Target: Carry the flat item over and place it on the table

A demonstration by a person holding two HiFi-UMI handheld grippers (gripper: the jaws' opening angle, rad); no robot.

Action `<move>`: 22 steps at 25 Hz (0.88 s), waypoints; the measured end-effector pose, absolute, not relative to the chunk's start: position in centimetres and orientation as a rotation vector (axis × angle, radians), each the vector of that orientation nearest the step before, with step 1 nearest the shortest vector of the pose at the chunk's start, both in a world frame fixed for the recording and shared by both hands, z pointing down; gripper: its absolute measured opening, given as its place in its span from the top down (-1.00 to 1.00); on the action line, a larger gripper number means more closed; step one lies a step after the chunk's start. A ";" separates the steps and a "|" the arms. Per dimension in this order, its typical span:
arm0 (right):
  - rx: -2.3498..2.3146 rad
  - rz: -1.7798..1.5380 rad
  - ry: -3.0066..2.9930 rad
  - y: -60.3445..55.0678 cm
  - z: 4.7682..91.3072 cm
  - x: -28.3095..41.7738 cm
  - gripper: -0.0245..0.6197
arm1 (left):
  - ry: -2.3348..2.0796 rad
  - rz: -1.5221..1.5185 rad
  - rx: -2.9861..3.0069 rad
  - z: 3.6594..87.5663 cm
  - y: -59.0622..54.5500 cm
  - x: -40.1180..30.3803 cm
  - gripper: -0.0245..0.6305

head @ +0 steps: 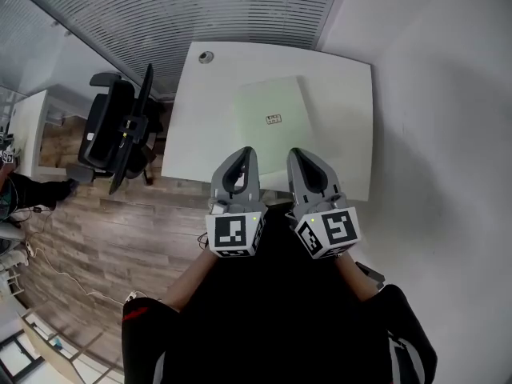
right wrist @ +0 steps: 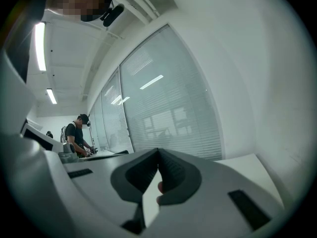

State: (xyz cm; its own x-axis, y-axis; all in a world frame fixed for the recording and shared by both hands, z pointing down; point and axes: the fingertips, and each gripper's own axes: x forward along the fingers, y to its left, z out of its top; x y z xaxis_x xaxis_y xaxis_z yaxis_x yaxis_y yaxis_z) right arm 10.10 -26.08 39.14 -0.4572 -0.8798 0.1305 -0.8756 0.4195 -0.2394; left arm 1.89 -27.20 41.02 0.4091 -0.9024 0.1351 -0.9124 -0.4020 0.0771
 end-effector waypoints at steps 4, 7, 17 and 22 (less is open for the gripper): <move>-1.624 -0.434 2.637 -26.4 39.3 10.2 0.92 | -1.620 0.132 2.570 40.9 -26.8 2.6 0.91; -1.607 -0.427 2.650 -26.6 39.1 9.8 0.92 | -1.639 0.134 2.573 40.7 -26.9 2.4 0.91; -1.557 -0.379 2.698 -26.6 39.0 9.2 0.92 | -1.673 0.151 2.539 41.0 -27.8 2.0 0.91; -1.562 -0.386 2.689 -27.2 39.1 9.5 0.92 | -1.653 0.175 2.583 41.3 -27.9 2.8 0.91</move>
